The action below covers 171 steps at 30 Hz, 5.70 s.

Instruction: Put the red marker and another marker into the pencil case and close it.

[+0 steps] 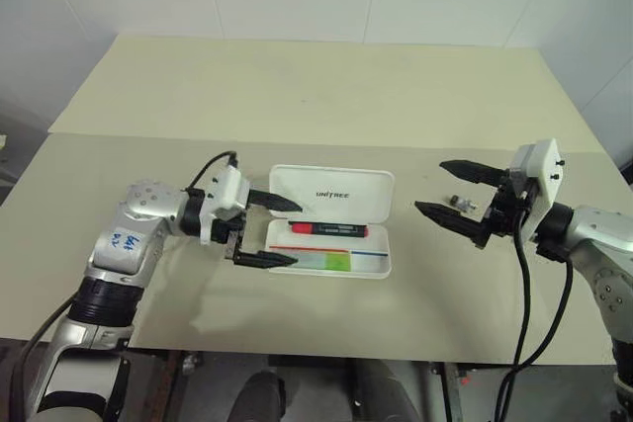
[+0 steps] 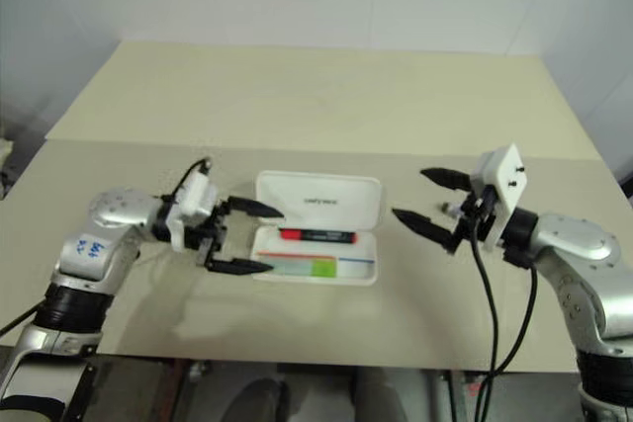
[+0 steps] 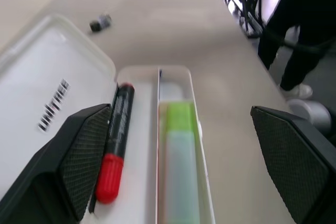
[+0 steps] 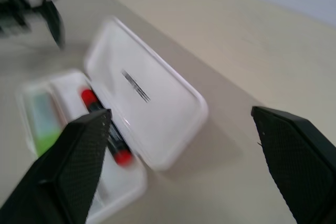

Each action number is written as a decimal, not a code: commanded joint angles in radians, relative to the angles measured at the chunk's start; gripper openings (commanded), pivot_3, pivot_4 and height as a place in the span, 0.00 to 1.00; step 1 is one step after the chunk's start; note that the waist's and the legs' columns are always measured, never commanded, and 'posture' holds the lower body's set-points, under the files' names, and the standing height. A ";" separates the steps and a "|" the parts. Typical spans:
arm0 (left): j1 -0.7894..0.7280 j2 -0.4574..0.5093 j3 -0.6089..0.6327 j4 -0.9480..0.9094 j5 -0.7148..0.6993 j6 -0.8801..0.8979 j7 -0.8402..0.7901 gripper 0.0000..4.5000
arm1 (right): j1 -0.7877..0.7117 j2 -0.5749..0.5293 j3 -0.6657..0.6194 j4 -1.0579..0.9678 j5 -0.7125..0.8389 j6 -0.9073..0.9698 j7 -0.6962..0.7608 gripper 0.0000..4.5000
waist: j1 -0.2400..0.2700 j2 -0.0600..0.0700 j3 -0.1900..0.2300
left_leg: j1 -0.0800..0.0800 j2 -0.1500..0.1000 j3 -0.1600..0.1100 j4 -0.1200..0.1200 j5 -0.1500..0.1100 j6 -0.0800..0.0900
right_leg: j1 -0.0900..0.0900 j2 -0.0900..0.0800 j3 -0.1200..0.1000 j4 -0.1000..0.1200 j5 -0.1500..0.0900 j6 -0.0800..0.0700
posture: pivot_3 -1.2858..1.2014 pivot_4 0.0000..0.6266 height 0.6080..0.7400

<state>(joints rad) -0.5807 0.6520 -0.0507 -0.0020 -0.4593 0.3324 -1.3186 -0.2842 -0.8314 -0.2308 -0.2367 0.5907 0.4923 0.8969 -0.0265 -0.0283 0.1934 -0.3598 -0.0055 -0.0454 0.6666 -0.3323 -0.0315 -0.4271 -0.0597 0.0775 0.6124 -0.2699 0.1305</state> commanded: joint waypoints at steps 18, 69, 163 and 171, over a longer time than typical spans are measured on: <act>-0.172 0.116 0.142 -0.128 -0.166 0.247 0.082 1.00 | -0.580 0.028 0.230 1.190 -0.414 -0.481 0.380 1.00 | -0.017 0.001 0.001 | -0.001 0.001 0.004 -0.002 0.003 -0.005 | -0.002 0.001 0.003 0.001 0.000 0.001 | 0.52 0.24 1.00; 0.264 0.155 0.252 0.021 -0.025 -0.181 0.087 1.00 | -0.022 0.138 0.171 -0.114 -0.045 0.095 0.189 0.08 | -0.002 0.002 0.001 | 0.003 0.001 -0.001 0.001 0.002 -0.003 | -0.002 0.000 0.007 0.007 0.000 0.000 | 0.52 0.24 1.00; 0.134 -0.063 0.203 0.172 0.043 -0.051 0.464 0.01 | 0.094 0.010 -0.010 -0.140 -0.032 -0.047 0.121 1.00 | 0.001 0.002 0.001 | 0.004 0.000 0.000 -0.001 0.003 -0.003 | -0.001 0.000 0.004 0.006 0.000 0.000 | 0.52 0.24 1.00; 0.013 -0.094 0.092 0.289 0.113 0.025 0.450 0.01 | 0.114 0.019 -0.015 -0.170 -0.025 -0.046 0.097 1.00 | 0.000 0.001 0.001 | 0.003 -0.001 0.000 -0.001 0.003 -0.003 | -0.001 0.001 0.003 0.006 0.000 0.000 | 0.52 0.24 1.00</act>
<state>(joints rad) -0.5464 0.5574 0.0376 0.2900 -0.3491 0.3517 -0.8556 -0.1738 -0.8154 -0.2327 -0.3663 0.5506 0.4586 1.0036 -0.0265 -0.0270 0.1949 -0.3566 -0.0060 -0.0450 0.6657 -0.3291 -0.0346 -0.4280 -0.0591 0.0809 0.6184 -0.2698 0.1302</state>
